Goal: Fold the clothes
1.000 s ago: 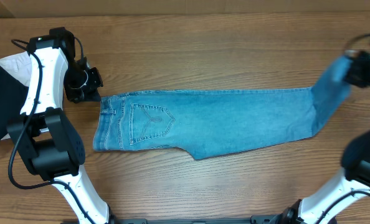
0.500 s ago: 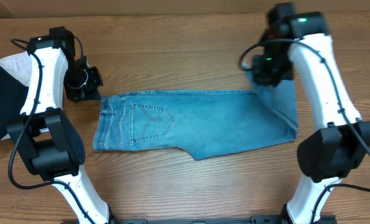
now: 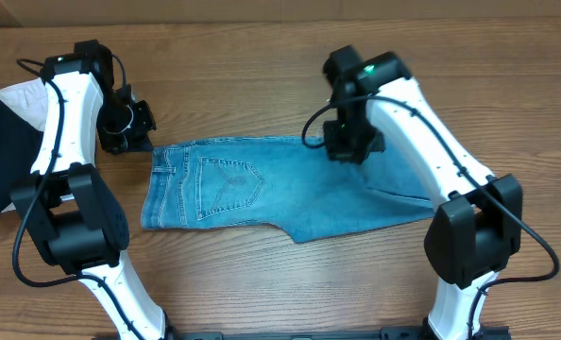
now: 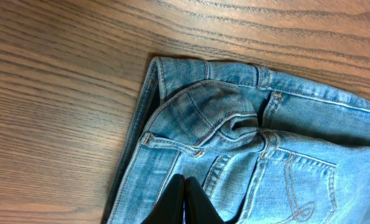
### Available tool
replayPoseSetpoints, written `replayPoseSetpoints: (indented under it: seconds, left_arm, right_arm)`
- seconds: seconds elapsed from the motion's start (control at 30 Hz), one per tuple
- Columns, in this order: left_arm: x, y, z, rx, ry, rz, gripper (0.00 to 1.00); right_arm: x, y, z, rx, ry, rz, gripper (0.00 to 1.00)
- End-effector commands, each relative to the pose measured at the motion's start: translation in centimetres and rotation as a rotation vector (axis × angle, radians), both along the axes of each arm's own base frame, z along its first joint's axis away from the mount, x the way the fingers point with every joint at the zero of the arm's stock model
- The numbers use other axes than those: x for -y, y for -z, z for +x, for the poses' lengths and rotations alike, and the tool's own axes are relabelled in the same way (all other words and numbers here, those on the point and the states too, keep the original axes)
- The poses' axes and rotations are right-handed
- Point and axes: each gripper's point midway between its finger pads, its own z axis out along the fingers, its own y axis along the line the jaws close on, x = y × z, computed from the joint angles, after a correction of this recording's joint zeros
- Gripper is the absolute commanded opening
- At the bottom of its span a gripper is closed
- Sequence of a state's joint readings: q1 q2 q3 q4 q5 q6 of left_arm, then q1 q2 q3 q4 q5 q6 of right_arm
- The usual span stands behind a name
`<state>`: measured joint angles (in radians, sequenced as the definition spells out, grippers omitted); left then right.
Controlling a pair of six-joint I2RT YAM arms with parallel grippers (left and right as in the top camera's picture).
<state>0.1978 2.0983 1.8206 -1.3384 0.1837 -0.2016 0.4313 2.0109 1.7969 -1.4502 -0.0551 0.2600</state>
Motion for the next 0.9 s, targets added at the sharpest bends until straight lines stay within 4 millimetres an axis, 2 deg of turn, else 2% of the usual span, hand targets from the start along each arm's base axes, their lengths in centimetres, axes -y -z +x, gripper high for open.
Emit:
replayPoseSetpoints:
  seconds: [0.0,0.17,0.27,0.3,0.43,0.6,0.67,0.77,0.87]
  left_arm:
    - [0.1,-1.8,0.7,0.061,0.023,0.003,0.05]
    - [0.1,-1.8,0.7,0.061,0.023,0.003,0.05]
    - [0.1,-1.8,0.7,0.061,0.023,0.003,0.06]
    - [0.1,-1.8,0.7,0.061,0.023,0.003,0.06]
    - [0.1,-1.8,0.7,0.061,0.023,0.002,0.06]
    - [0.2,-1.8,0.2,0.042,0.024,0.0,0.07]
    - [0.0,-1.7,-0.3,0.017,0.024,0.013,0.12]
    - [-0.7,-1.7,-1.7,-0.043,0.028,0.058,0.31]
    - [-2.3,-1.7,-3.3,-0.118,0.016,0.153,0.43]
  right_arm:
    - [-1.3,0.0,-1.1,0.006,0.022,0.021,0.04]
    - [-2.9,0.9,-1.6,0.007,-0.005,0.043,0.05]
    - [-4.4,0.8,-1.7,0.009,-0.02,0.099,0.39]
    - [-4.8,0.7,-1.6,0.014,-0.028,0.116,0.42]
    - [-6.2,0.5,-1.4,0.032,-0.135,0.191,0.45]
    - [-4.1,0.7,-0.5,0.047,-0.103,0.131,0.41]
    - [-2.5,0.8,0.1,0.054,-0.05,0.08,0.4]
    - [0.0,0.7,0.8,0.059,0.011,0.027,0.4]
    - [1.8,0.3,1.1,0.055,0.053,0.017,0.41]
